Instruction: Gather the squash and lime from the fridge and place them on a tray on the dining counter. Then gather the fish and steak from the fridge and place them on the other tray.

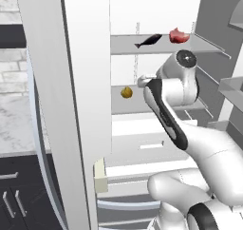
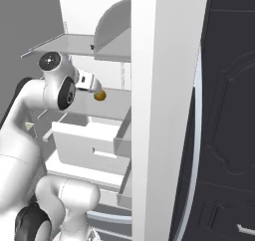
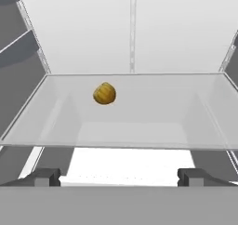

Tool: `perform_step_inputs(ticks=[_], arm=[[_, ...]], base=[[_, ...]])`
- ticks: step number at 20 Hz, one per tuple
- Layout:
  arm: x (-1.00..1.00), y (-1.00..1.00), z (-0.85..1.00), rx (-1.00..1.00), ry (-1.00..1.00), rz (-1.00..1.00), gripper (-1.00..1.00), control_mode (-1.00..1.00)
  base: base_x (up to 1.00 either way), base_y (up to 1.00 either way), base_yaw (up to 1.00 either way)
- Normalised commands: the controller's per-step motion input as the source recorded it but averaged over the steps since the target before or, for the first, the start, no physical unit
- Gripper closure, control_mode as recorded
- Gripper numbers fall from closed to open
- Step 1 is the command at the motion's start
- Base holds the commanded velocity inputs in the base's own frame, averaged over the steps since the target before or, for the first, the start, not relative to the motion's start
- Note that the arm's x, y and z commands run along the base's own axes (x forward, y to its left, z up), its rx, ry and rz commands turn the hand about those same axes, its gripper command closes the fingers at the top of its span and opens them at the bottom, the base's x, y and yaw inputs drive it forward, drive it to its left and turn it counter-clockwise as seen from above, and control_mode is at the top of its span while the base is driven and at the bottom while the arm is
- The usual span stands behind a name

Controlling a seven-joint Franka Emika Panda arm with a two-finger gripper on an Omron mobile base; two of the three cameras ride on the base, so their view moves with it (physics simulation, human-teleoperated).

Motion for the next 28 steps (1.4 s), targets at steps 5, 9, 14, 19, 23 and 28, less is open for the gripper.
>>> perform_step_inputs(ticks=[5, 9, 14, 19, 23, 28], arm=[[0.28, 0.35, -0.37, 0.0, 0.04, 0.14, -1.0, -1.0], [0.03, 0.31, -0.5, -0.02, 0.0, 0.07, -1.0, -1.0], [0.11, 0.1, -0.32, 0.0, -0.02, 0.0, -1.0, -1.0], [0.38, 0.0, -0.04, 0.0, 0.02, 0.0, -1.0, -1.0], [0.52, 0.0, -0.1, 0.0, 0.04, 0.0, -1.0, -1.0], [0.52, 0.0, -0.2, 0.0, 0.04, 0.0, -1.0, -1.0]], base=[[0.0, 0.0, 0.0], [0.0, 0.0, 0.0], [0.0, 0.0, 0.0], [0.0, 0.0, 0.0], [0.0, 0.0, 0.0], [0.0, 0.0, 0.0]])
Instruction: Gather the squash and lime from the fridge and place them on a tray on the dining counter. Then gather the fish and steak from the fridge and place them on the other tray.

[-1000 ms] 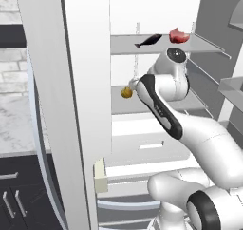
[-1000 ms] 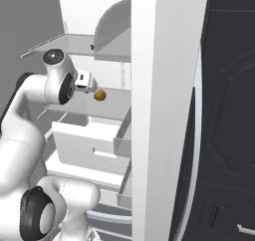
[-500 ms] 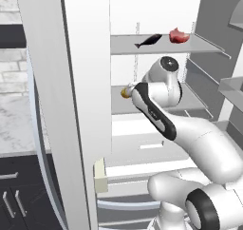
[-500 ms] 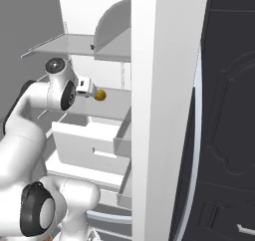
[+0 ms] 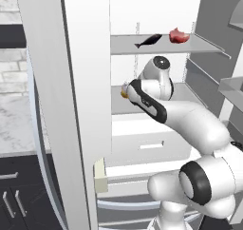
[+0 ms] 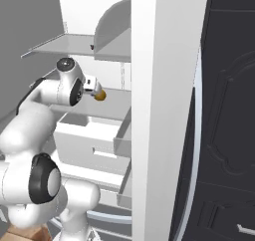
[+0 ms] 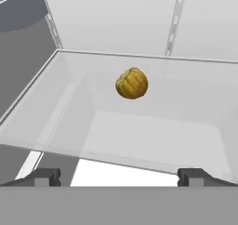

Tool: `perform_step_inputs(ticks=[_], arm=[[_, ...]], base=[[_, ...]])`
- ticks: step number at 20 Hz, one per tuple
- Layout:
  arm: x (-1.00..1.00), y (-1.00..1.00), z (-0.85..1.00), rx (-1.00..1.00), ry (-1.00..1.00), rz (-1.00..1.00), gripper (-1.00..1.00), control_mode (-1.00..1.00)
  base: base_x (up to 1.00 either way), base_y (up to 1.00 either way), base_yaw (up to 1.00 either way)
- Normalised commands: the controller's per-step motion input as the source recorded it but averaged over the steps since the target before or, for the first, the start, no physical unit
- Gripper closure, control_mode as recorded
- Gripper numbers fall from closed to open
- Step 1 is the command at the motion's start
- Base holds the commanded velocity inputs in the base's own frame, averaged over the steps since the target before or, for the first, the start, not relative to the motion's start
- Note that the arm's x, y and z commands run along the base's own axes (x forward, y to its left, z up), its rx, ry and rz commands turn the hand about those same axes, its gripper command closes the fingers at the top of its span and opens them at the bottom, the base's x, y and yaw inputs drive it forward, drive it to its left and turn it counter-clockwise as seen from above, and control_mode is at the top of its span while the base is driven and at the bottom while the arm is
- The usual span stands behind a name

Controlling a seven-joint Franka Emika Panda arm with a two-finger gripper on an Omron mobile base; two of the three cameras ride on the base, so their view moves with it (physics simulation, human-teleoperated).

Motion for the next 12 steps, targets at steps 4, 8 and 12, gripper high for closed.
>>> perform_step_inputs(ticks=[4, 8, 12], arm=[[0.5, 0.0, -0.25, 0.0, 0.02, 0.0, -1.0, -1.0], [0.47, 0.0, -0.27, 0.0, 0.01, 0.0, -1.0, -1.0], [0.5, 0.0, -0.28, 0.0, 0.0, 0.0, -1.0, -1.0]], base=[[0.0, 0.0, 0.0], [0.0, 0.0, 0.0], [0.0, 0.0, 0.0]])
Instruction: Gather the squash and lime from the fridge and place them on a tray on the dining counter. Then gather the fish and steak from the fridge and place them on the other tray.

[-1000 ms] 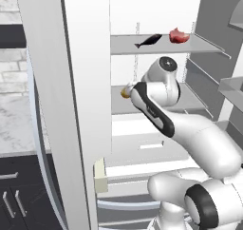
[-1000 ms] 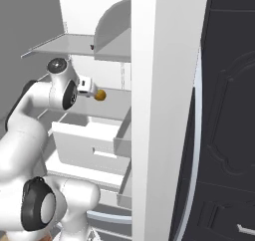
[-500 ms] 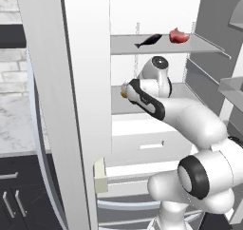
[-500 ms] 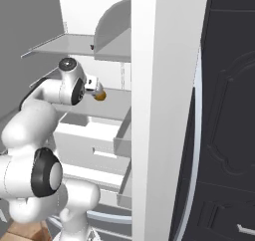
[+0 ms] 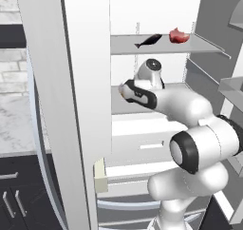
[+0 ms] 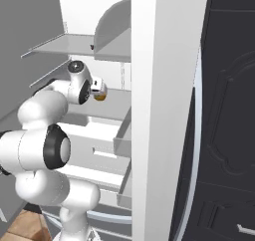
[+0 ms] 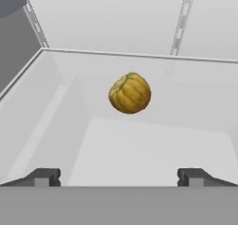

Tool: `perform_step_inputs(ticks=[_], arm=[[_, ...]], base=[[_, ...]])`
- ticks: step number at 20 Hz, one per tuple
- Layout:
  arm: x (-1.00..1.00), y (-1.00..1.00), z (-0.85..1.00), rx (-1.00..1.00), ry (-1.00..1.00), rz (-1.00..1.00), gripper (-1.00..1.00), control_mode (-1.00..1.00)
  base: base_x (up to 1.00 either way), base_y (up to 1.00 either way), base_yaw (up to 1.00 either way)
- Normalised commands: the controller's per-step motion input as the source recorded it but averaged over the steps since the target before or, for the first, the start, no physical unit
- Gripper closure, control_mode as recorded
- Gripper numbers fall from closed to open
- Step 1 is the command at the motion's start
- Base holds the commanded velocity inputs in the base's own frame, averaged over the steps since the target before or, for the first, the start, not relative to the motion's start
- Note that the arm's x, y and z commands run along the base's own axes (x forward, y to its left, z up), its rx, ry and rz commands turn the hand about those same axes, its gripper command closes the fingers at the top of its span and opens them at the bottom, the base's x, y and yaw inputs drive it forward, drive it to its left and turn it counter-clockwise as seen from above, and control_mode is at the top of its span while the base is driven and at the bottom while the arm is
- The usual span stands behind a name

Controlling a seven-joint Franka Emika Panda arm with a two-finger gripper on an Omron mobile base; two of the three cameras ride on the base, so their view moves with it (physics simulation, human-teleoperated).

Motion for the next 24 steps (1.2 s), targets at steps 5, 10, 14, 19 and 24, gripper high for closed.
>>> perform_step_inputs(ticks=[5, 10, 14, 19, 24], arm=[[0.48, 0.0, -0.25, 0.0, 0.0, 0.0, -1.0, -1.0], [0.47, 0.0, -0.16, 0.0, 0.0, 0.0, -1.0, -1.0], [0.47, 0.0, -0.11, 0.0, 0.0, 0.0, -1.0, -1.0], [0.43, 0.01, -0.09, 0.0, 0.0, 0.0, -1.0, -1.0], [0.35, 0.01, -0.12, 0.0, 0.0, 0.0, -1.0, -1.0]], base=[[0.0, 0.0, 0.0], [0.0, 0.0, 0.0], [0.0, 0.0, 0.0], [0.0, 0.0, 0.0], [0.0, 0.0, 0.0]])
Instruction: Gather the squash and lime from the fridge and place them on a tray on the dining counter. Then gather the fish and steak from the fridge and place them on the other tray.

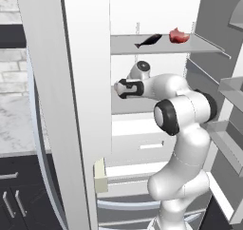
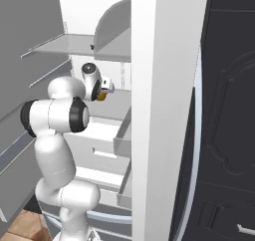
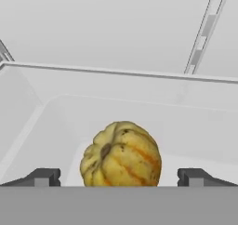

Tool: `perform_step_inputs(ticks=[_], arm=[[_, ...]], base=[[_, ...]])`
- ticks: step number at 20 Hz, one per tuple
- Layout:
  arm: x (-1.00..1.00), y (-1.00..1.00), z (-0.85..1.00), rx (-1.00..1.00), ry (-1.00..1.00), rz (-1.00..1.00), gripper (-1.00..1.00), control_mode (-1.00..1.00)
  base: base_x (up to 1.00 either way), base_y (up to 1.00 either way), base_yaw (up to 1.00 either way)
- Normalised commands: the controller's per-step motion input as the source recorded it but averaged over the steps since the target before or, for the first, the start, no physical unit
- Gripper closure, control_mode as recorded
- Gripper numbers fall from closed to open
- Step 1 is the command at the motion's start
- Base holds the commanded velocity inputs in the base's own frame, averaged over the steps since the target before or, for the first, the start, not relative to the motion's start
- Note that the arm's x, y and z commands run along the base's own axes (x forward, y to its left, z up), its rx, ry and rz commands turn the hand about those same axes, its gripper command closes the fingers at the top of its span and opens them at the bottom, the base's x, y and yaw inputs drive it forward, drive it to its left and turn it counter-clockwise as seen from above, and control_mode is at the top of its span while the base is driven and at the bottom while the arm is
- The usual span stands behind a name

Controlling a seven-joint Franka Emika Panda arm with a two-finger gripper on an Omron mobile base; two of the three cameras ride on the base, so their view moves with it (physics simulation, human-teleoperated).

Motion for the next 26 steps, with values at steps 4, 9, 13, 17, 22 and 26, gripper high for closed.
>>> perform_step_inputs(ticks=[4, 9, 13, 17, 22, 26], arm=[[0.03, 0.06, -0.11, 0.0, 0.0, 0.0, -1.0, -1.0], [0.0, 0.02, -0.1, 0.0, 0.0, 0.0, -1.0, -1.0], [0.11, 0.0, -0.14, 0.0, 0.0, 0.0, -1.0, -1.0], [0.15, 0.0, -0.16, 0.0, 0.0, 0.0, -1.0, -1.0], [0.08, 0.0, -0.16, 0.0, 0.0, 0.0, -1.0, -1.0], [0.05, 0.0, -0.16, 0.0, 0.01, 0.0, -1.0, -1.0]], base=[[0.0, 0.0, 0.0], [0.0, 0.0, 0.0], [0.0, 0.0, 0.0], [0.0, 0.0, 0.0], [0.0, 0.0, 0.0], [0.0, 0.0, 0.0]])
